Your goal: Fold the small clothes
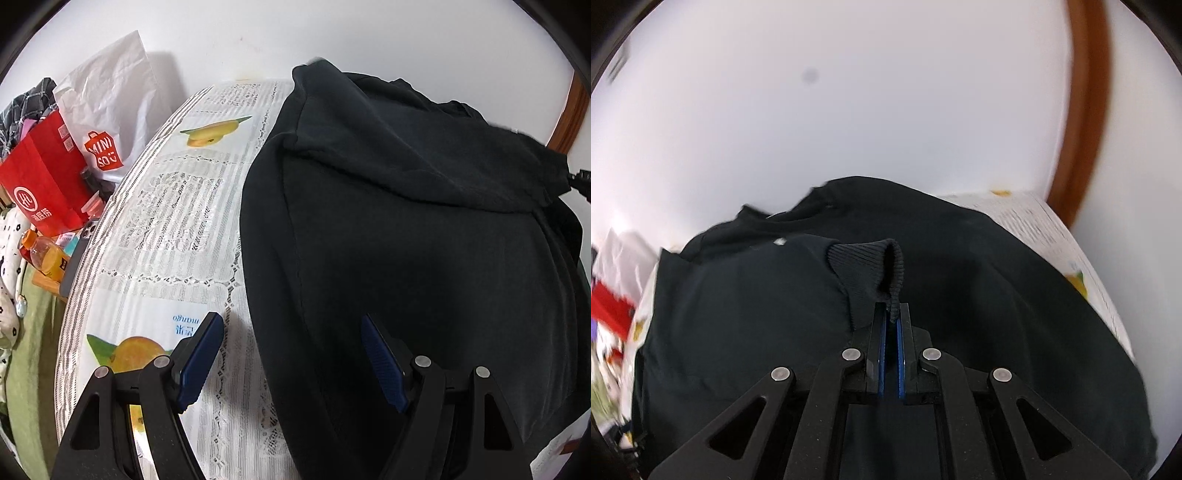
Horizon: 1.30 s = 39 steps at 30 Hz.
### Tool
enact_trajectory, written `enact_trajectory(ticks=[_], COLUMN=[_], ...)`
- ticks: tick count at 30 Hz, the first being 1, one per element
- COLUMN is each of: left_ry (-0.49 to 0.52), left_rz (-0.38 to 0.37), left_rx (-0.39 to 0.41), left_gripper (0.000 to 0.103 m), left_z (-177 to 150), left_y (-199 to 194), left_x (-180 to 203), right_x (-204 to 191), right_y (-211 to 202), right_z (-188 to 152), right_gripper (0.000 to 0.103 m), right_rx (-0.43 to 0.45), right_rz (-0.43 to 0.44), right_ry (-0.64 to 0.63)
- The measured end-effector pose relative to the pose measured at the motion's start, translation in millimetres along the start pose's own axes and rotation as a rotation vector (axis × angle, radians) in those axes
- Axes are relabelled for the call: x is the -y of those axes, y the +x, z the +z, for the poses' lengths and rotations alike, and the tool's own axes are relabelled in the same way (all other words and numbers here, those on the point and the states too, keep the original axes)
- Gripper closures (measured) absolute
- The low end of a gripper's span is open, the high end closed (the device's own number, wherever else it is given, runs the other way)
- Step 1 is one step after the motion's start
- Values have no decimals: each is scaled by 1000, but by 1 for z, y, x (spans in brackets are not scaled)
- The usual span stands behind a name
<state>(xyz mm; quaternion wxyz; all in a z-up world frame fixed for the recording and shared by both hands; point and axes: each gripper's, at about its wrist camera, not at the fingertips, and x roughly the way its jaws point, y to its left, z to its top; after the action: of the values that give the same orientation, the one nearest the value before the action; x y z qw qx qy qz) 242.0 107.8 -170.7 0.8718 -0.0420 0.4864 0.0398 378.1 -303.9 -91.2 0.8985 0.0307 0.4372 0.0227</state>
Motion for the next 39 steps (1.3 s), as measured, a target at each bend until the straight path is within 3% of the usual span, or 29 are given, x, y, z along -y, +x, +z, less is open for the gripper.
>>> enact_trajectory(ticks=[6, 11, 14, 16, 21, 25, 27, 31, 33, 35, 36, 37, 39], left_ry=[11, 20, 24, 18, 18, 24, 30, 35, 38, 36, 38, 43, 45], left_rz=[5, 0, -3, -3, -32, -82, -94, -91, -104, -122, -129, -130, -106], left_rx=[6, 27, 28, 25, 25, 24, 28, 31, 26, 28, 32, 36, 62], left_gripper=[29, 29, 29, 29, 29, 30, 30, 45, 55, 71, 76, 80, 90], left_z=[-7, -17, -27, -34, -56, -73, -80, -93, -98, -102, -102, -104, -106], left_y=[-7, -21, -27, -30, -42, -51, -55, -59, -59, -60, -61, -63, -66], left_x=[3, 0, -5, -9, -12, -10, -7, -1, 2, 6, 7, 9, 9], right_x=[19, 27, 32, 35, 41, 49, 53, 61, 63, 65, 64, 64, 62], right_y=[22, 7, -15, -32, -68, -91, -97, -109, -115, -120, -122, -125, -131], right_z=[-20, -42, -66, -88, -145, -191, -209, -241, -255, -268, -271, -273, -279], right_gripper=[95, 81, 73, 61, 50, 48, 48, 48, 48, 48, 51, 68, 84], right_rx=[-101, -85, -75, -65, -82, -103, -119, -133, -129, -118, -113, -98, -72], right_rz=[-11, -92, -120, -140, -149, -140, -117, -100, -92, -90, -87, -75, -55], right_ry=[6, -26, -66, -90, -147, -151, -134, -99, -92, -84, -79, -72, -79])
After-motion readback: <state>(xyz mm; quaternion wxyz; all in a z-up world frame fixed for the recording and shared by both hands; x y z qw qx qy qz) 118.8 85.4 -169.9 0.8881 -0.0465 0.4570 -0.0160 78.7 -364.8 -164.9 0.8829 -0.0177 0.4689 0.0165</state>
